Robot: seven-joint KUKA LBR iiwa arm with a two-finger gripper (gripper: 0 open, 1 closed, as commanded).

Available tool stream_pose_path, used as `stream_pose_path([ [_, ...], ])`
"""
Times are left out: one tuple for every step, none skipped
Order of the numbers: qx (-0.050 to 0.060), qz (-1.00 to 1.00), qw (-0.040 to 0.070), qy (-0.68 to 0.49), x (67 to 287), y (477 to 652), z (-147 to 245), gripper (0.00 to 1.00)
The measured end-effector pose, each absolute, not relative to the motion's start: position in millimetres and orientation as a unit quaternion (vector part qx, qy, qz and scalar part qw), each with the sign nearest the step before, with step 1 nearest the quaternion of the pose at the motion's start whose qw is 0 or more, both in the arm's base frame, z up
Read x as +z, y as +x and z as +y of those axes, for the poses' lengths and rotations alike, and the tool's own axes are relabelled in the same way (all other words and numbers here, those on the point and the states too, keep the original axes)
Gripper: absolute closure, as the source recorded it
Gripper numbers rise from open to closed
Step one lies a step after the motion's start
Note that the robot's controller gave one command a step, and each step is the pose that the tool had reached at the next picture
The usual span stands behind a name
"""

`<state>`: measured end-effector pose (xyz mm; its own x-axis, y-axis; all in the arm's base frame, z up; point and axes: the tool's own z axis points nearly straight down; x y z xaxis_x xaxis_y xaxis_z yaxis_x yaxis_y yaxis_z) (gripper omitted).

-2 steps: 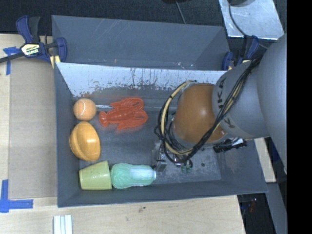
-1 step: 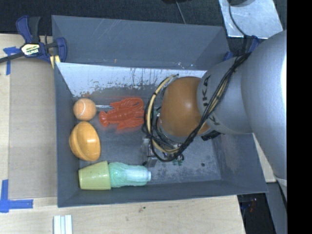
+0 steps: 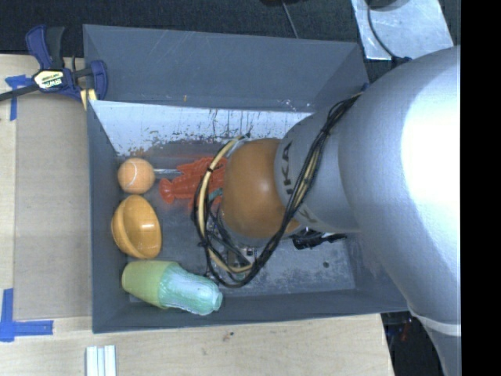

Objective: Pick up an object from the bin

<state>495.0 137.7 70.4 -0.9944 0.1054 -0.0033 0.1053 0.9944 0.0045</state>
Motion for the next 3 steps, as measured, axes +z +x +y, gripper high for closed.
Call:
stream_pose_path([
  [0.002,0.999,0.002,0.052,70,495.0,138,0.00],
  [0.001,0.999,0.002,0.033,70,494.7,179,0.00],
  [0.002,1.000,0.006,0.003,105,506.3,195,0.00],
])
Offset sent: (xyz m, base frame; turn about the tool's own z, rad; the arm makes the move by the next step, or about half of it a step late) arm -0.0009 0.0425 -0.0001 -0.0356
